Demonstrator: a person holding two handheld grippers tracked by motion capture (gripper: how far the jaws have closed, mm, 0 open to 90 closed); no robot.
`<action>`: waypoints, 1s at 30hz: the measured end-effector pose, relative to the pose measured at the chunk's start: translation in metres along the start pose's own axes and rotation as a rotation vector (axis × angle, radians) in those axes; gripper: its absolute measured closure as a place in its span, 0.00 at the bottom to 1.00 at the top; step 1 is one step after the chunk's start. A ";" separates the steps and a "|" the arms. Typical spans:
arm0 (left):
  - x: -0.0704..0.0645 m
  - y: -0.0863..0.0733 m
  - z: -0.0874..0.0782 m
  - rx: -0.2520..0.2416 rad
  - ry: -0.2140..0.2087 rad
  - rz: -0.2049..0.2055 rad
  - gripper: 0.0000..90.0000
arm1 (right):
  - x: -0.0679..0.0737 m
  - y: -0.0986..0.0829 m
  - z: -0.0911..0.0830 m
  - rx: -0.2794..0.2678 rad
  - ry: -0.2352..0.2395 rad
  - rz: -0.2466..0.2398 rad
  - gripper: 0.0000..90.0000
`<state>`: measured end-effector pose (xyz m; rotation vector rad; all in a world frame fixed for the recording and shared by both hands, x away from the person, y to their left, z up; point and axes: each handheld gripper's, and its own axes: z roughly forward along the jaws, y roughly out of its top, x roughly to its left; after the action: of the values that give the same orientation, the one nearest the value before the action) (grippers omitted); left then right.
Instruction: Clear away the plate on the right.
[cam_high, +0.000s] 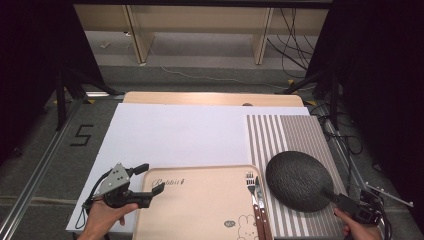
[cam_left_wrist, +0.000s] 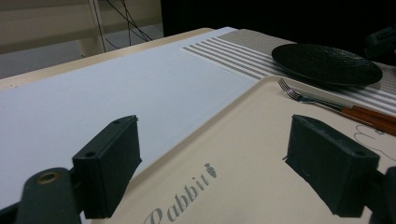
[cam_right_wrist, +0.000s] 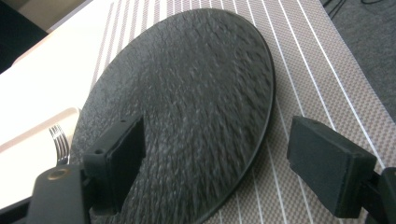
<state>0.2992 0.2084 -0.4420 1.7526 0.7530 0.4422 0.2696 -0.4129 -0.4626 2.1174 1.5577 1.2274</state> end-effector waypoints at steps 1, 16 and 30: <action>0.000 0.000 0.000 0.005 0.000 0.001 0.19 | 0.002 -0.002 -0.002 0.021 -0.014 0.022 0.23; 0.000 0.000 0.000 0.005 -0.005 0.009 0.19 | 0.003 -0.015 -0.009 0.053 0.080 0.163 0.24; -0.001 0.000 0.000 0.007 -0.003 0.007 0.19 | -0.003 -0.023 -0.006 0.086 0.123 0.210 0.24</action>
<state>0.2987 0.2080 -0.4417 1.7623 0.7468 0.4425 0.2501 -0.4075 -0.4745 2.3512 1.4922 1.4057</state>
